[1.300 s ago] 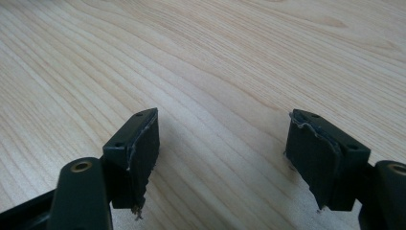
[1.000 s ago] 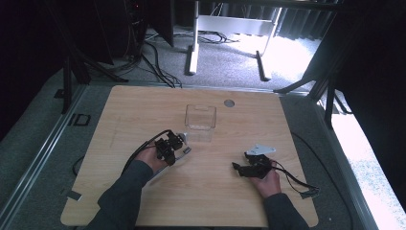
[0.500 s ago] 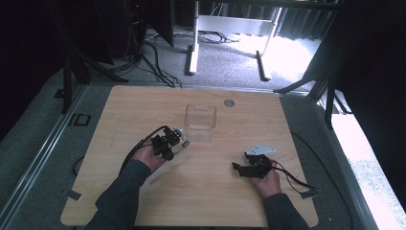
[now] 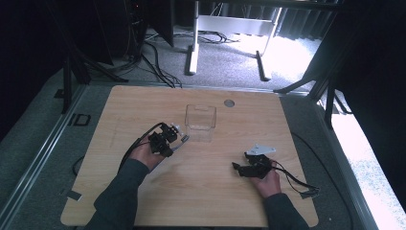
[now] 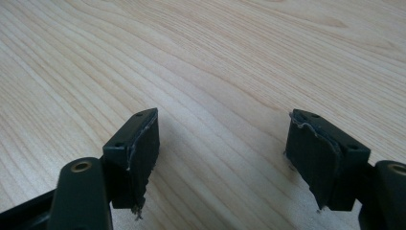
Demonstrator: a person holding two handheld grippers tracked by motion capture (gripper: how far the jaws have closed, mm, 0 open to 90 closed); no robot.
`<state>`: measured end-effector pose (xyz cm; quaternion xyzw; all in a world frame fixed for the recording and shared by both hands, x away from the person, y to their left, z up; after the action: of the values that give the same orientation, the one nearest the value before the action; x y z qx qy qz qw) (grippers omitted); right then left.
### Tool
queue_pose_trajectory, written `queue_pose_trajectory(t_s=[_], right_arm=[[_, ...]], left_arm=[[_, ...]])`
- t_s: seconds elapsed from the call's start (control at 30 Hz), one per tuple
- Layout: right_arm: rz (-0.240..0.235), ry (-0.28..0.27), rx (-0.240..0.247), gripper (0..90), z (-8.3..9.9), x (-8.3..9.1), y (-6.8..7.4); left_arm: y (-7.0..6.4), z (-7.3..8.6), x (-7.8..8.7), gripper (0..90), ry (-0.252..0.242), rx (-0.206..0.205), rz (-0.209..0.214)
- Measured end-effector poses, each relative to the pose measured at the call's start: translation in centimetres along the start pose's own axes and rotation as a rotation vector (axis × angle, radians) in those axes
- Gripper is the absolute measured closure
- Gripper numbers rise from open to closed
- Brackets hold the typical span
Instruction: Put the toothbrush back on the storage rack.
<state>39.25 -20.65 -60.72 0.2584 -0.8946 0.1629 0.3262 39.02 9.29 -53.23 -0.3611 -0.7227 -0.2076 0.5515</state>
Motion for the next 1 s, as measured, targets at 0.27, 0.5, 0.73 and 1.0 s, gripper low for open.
queue_pose_trajectory(t_s=[0.27,0.5,0.73,1.0], right_arm=[[0.0,0.0,0.0,26.9,0.0,0.0,0.0],[0.0,-0.001,0.001,26.9,0.0,0.0,0.0],[0.0,0.0,-0.001,26.9,0.0,0.0,0.0],[0.0,0.0,0.0,26.9,0.0,0.0,0.0]], left_arm=[[0.4,-0.2,0.9,82.1,-0.047,0.014,-0.015],[0.5,-0.3,1.3,82.1,-0.079,0.021,-0.018],[0.8,-0.4,1.6,82.1,-0.101,0.029,-0.027],[1.0,-0.5,2.0,82.1,-0.136,0.037,-0.03]])
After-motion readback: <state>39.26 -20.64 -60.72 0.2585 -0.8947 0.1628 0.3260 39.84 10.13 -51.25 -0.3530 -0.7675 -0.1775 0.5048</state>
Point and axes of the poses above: each handheld gripper's, and its own axes: x roughly backward along the jaws, z roughly out of its underside, y roughly to its left, the point moved 7 cm from there along -x, roughly forward along the jaws, and after that the axes turned 10 degrees about z, right-handed, at the moved point
